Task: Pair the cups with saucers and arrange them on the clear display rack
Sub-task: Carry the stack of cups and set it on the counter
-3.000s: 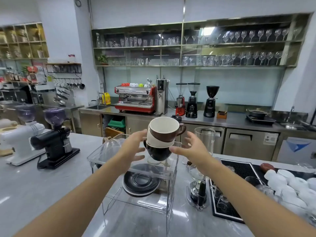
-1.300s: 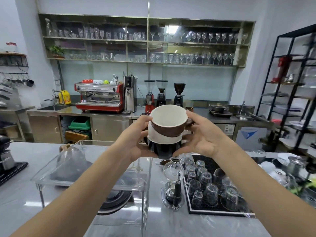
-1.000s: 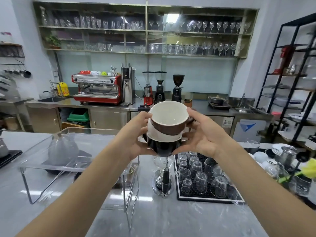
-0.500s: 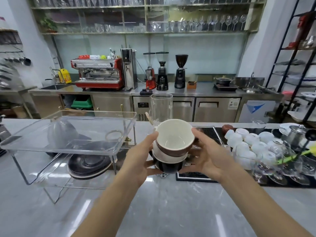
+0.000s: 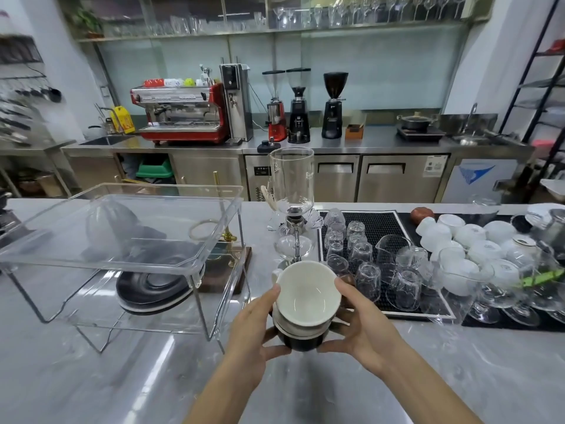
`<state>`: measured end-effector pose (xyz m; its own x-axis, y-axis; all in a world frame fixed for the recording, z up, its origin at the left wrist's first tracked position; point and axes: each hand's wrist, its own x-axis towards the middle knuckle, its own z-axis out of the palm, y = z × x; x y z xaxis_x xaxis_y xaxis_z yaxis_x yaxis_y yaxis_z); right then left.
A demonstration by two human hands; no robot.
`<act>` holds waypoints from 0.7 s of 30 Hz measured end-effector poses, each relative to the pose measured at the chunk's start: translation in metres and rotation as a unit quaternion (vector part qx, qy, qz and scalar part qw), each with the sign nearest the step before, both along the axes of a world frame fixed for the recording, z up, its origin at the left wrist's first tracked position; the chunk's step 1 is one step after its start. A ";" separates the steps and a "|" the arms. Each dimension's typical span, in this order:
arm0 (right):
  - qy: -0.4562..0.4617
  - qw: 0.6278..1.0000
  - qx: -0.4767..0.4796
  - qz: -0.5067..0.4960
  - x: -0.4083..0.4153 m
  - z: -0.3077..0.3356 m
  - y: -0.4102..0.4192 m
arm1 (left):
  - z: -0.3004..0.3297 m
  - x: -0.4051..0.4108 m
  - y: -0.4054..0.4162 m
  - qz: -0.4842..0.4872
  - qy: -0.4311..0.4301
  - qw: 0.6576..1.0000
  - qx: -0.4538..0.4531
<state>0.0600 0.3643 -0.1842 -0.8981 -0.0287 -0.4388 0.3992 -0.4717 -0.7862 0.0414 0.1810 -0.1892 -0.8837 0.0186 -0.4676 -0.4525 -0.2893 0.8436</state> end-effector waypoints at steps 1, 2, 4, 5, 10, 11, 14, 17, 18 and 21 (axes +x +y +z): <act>-0.003 1.000 0.000 0.003 -0.001 -0.003 -0.001 | -0.003 0.000 -0.001 0.002 0.000 1.000 0.002; -0.007 1.000 0.001 0.006 -0.003 -0.006 -0.001 | -0.006 -0.001 -0.001 0.004 -0.001 1.000 0.003; -0.012 1.000 -0.005 0.006 -0.006 -0.012 -0.003 | -0.011 -0.001 -0.002 0.005 -0.001 1.000 0.005; -0.014 1.000 -0.009 0.006 -0.007 -0.015 -0.004 | -0.013 -0.001 -0.003 0.006 -0.002 1.000 0.004; -0.014 1.000 -0.016 0.011 -0.014 -0.027 -0.007 | -0.023 -0.004 -0.007 0.017 0.003 1.000 0.006; -0.013 1.000 -0.020 0.012 -0.015 -0.029 -0.007 | -0.025 -0.004 -0.007 0.018 0.004 1.000 0.006; -0.015 0.999 -0.028 0.007 -0.018 -0.034 -0.008 | -0.027 -0.006 -0.009 0.022 0.004 1.000 0.005; -0.011 1.000 -0.025 0.010 -0.020 -0.039 -0.010 | -0.031 -0.007 -0.011 0.025 0.000 1.000 0.005; -0.010 1.000 -0.022 0.013 -0.021 -0.040 -0.011 | -0.033 -0.006 -0.012 0.028 -0.002 1.000 0.005; -0.009 1.000 -0.017 0.013 -0.021 -0.043 -0.012 | -0.037 -0.005 -0.013 0.033 -0.006 0.999 0.009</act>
<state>0.0391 0.3521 -0.2276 -0.8886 -0.0680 -0.4537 0.4264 -0.4871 -0.7622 0.0359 0.1682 -0.2267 -0.8773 -0.0307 -0.4790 -0.4426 -0.3342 0.8321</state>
